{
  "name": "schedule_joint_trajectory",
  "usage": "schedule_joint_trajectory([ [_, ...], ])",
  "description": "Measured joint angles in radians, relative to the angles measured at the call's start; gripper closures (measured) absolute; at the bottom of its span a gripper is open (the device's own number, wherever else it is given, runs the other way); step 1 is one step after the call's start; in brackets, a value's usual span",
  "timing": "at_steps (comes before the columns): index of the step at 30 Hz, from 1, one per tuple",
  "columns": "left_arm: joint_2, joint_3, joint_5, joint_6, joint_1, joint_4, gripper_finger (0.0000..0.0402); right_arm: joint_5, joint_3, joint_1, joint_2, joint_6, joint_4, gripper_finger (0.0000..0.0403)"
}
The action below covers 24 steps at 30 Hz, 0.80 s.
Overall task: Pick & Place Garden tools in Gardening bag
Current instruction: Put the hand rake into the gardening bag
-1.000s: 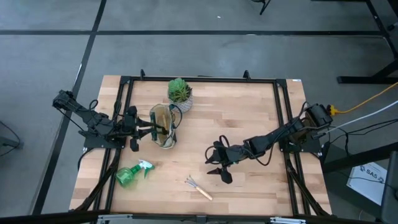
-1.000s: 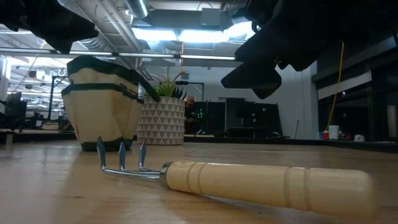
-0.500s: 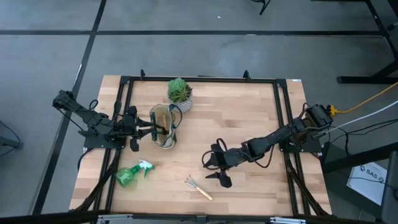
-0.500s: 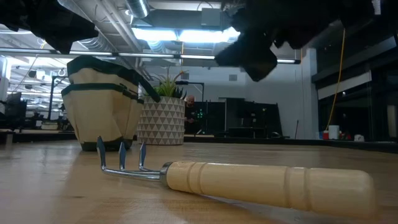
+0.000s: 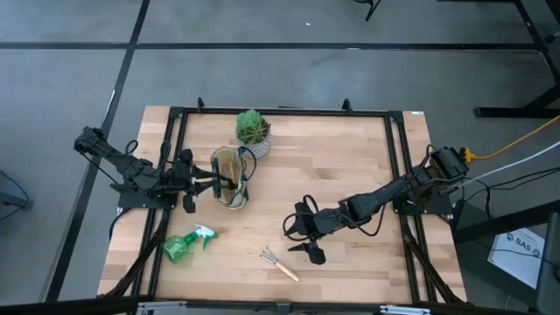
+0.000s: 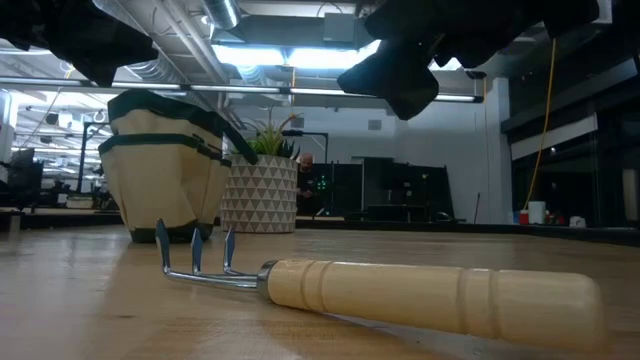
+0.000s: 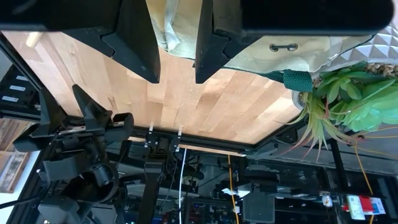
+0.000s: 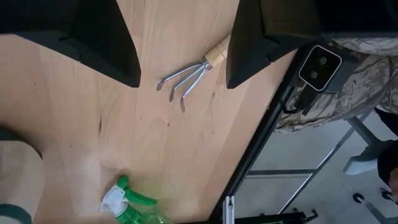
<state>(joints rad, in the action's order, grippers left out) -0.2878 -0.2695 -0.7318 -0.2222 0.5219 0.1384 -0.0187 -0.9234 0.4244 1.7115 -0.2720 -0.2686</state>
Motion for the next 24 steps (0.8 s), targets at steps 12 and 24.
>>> schedule_joint_trajectory([
  [12,0.0,0.0,0.0,0.0,0.0,0.0,0.0304,0.0,0.0,0.002,0.0,0.036,0.0,0.0162],
  [24,0.0,0.0,0.0,0.0,0.0,0.0,0.0304,0.004,-0.013,0.036,0.05,0.117,-0.001,0.0162],
])
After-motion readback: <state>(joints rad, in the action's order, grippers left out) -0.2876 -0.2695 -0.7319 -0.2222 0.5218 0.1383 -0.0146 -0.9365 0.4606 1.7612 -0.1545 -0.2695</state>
